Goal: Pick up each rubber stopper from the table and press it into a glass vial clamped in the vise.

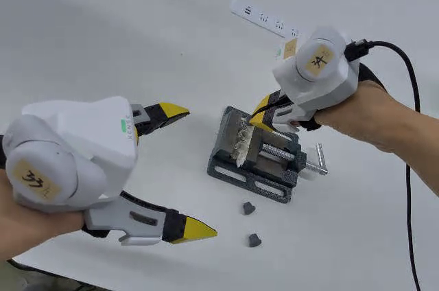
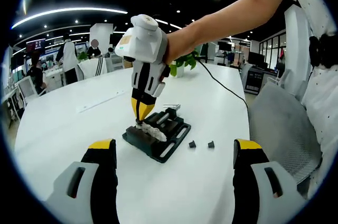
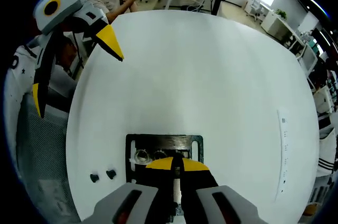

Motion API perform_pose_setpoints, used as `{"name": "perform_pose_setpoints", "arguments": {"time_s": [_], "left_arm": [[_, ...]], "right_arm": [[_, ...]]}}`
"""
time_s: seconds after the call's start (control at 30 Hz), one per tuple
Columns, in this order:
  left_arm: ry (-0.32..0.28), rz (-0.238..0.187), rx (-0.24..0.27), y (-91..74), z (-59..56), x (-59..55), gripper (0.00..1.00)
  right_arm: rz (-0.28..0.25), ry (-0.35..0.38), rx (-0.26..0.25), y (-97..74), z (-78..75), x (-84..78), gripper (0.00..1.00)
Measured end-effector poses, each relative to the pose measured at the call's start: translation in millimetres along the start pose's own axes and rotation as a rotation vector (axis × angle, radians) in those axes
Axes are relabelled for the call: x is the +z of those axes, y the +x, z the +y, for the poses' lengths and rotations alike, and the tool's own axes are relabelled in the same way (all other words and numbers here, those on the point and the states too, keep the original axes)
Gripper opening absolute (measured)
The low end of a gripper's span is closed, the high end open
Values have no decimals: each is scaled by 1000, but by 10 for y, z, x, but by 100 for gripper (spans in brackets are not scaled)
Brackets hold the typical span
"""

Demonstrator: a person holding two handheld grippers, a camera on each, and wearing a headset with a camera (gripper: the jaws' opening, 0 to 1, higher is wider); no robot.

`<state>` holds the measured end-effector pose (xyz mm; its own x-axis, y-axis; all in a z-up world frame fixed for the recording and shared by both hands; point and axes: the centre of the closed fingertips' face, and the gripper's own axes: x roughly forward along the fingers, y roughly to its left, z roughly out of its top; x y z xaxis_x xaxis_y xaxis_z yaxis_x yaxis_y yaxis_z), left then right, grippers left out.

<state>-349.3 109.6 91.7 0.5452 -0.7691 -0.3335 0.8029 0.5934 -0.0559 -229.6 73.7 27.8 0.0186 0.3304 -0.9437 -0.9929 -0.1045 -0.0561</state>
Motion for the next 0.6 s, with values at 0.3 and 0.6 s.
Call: {"name": "perform_pose_setpoints", "arguments": {"time_s": [0.3, 0.6], "left_arm": [[6, 13, -3, -5, -8, -13, 91], [11, 24, -6, -11, -18, -26, 90]], "right_arm": [[-48, 61, -16, -71, -56, -12, 7], [-99, 103, -39, -188, -34, -21, 13]]}}
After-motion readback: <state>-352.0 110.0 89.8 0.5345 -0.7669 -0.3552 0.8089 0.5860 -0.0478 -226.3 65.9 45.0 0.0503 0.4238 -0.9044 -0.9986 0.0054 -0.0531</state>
